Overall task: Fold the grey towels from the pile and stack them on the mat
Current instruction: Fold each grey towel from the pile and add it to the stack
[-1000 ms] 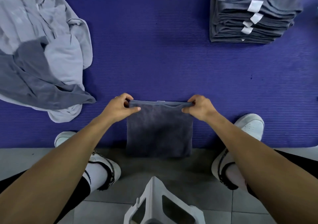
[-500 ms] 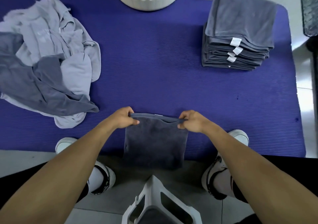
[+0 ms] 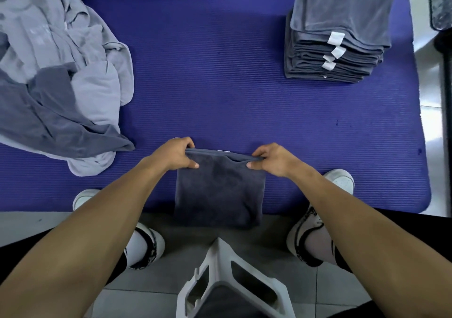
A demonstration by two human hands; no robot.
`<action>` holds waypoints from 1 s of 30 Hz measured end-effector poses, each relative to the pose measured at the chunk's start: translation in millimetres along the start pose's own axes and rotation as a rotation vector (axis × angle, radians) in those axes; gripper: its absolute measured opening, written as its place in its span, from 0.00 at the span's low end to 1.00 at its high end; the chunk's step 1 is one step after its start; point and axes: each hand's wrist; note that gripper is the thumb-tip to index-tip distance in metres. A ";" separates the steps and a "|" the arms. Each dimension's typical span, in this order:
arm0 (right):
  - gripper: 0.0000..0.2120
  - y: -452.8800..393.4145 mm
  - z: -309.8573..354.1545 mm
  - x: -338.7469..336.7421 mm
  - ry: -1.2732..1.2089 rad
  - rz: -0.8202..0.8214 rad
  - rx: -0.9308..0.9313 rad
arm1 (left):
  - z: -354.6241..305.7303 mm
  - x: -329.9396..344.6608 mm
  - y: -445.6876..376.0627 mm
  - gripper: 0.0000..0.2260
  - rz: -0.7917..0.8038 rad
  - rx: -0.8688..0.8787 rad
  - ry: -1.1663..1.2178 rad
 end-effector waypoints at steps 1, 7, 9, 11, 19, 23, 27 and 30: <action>0.16 -2.5 1.8 -0.6 0.043 0.007 -0.003 | -1.3 -1.2 -2.1 0.20 0.022 -0.008 -0.017; 0.13 -10.7 3.6 -7.1 0.162 0.114 0.017 | -8.1 -1.4 -7.8 0.11 0.156 -0.026 -0.093; 0.12 -10.4 4.2 -8.1 0.193 0.145 0.006 | -11.3 -1.0 -7.8 0.09 0.176 -0.034 -0.099; 0.10 -9.3 4.9 -8.3 0.228 0.160 -0.018 | -14.5 -6.0 -6.9 0.09 0.203 -0.051 -0.097; 0.04 6.6 8.6 -19.6 0.284 0.180 -0.105 | -35.8 -45.0 19.6 0.10 0.394 -0.033 -0.006; 0.02 29.6 20.4 -52.9 0.259 0.098 -0.148 | -52.7 -71.5 41.3 0.04 0.318 0.023 0.096; 0.05 66.1 39.2 -95.5 0.363 -0.071 -0.249 | -86.2 -100.8 64.6 0.04 0.147 0.155 0.102; 0.05 98.2 50.5 -130.2 0.423 -0.185 -0.313 | -116.8 -124.0 82.1 0.06 0.018 0.256 0.055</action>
Point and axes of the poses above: each hand's wrist, its own y-axis away from the middle knuckle, its own x-axis out of the palm, z = x × y, and after that the axes turned 8 degrees about -z, right-handed
